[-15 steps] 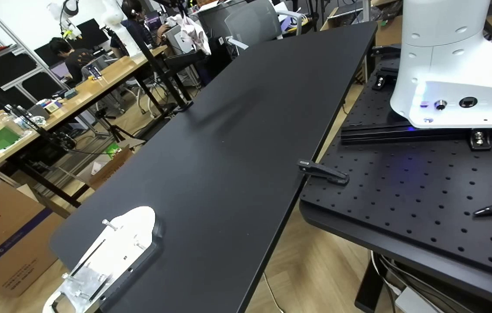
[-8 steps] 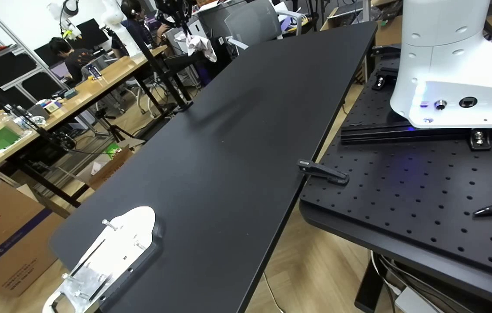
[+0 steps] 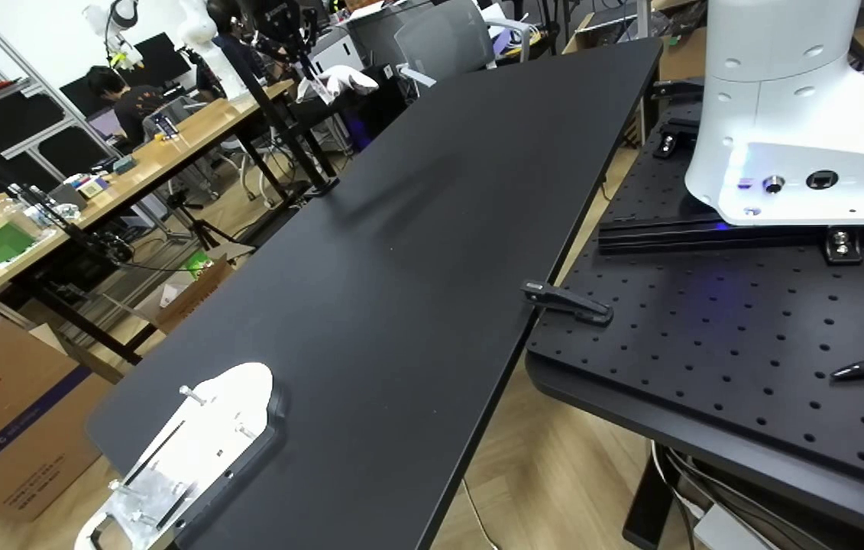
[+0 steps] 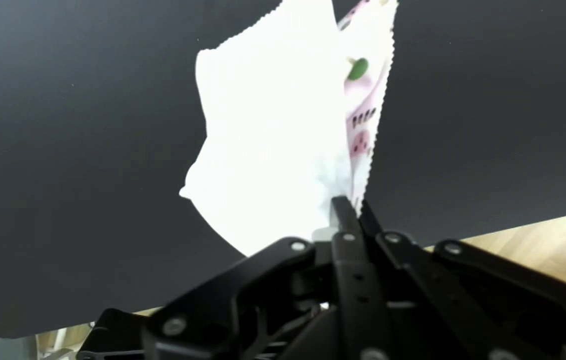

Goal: Hang the towel on top of the black thing on the table

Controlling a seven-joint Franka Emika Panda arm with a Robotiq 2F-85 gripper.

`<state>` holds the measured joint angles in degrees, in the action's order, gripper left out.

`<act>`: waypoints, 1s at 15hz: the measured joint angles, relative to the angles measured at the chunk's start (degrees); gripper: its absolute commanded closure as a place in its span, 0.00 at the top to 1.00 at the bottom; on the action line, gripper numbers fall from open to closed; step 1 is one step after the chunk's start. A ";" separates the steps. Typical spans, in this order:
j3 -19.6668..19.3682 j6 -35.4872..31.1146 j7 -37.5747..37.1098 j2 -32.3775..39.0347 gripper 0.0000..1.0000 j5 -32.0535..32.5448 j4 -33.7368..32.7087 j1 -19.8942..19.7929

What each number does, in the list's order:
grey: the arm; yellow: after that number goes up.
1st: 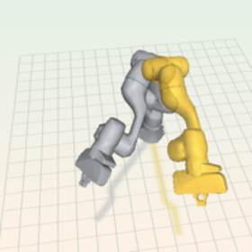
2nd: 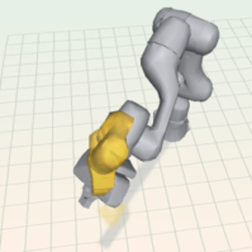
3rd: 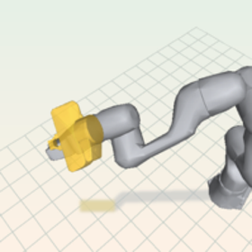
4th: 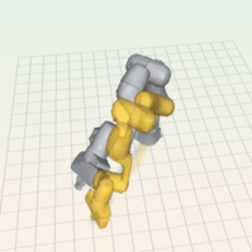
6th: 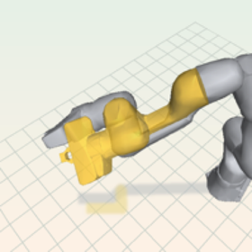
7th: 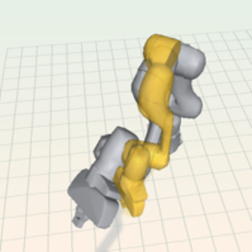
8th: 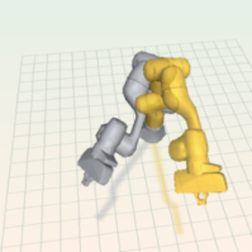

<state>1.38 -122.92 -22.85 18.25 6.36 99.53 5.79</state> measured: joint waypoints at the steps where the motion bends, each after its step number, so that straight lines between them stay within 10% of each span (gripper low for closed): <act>1: 0.08 0.00 0.50 0.51 0.01 -0.37 -0.51 0.24; 2: 0.20 0.00 0.97 1.01 0.01 -0.94 -0.86 0.34; 3: 0.27 -0.03 1.51 1.48 0.27 -1.59 -1.05 0.35; 15: 0.27 -0.02 2.87 2.05 0.99 -3.05 -1.34 0.76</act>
<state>1.64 -122.94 -19.98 20.30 3.31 98.19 6.55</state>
